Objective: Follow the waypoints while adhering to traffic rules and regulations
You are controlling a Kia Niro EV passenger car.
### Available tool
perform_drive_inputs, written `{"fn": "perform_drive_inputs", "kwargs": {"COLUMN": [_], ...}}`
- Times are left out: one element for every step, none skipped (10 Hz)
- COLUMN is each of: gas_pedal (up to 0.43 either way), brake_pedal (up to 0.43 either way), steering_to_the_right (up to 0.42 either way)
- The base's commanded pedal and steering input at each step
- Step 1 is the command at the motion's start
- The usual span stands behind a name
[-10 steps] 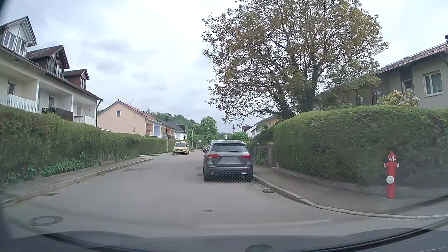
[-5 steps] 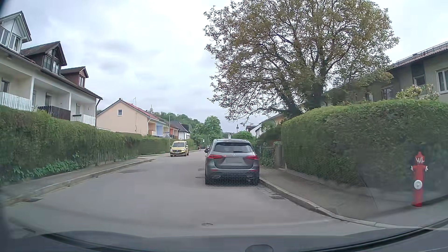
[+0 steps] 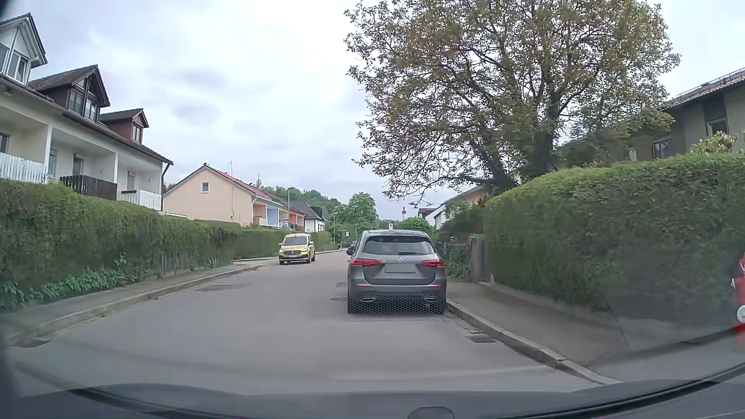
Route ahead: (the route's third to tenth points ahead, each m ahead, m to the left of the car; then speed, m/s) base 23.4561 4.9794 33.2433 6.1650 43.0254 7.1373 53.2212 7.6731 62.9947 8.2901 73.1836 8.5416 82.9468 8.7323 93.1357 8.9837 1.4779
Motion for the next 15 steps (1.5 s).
{"fn": "perform_drive_inputs", "kwargs": {"gas_pedal": [0.0,0.0,0.0,0.0,0.0,0.0,0.0,0.0,0.0,0.0,0.0,0.0,0.0,0.0,0.0], "brake_pedal": [0.207,0.207,0.207,0.207,0.207,0.207,0.207,0.213,0.213,0.213,0.213,0.213,0.207,0.207,0.207], "steering_to_the_right": [-0.106,-0.108,-0.111,-0.115,-0.118,-0.118,-0.119,-0.12,-0.124,-0.127,-0.128,-0.133,-0.141,-0.146,-0.15]}}
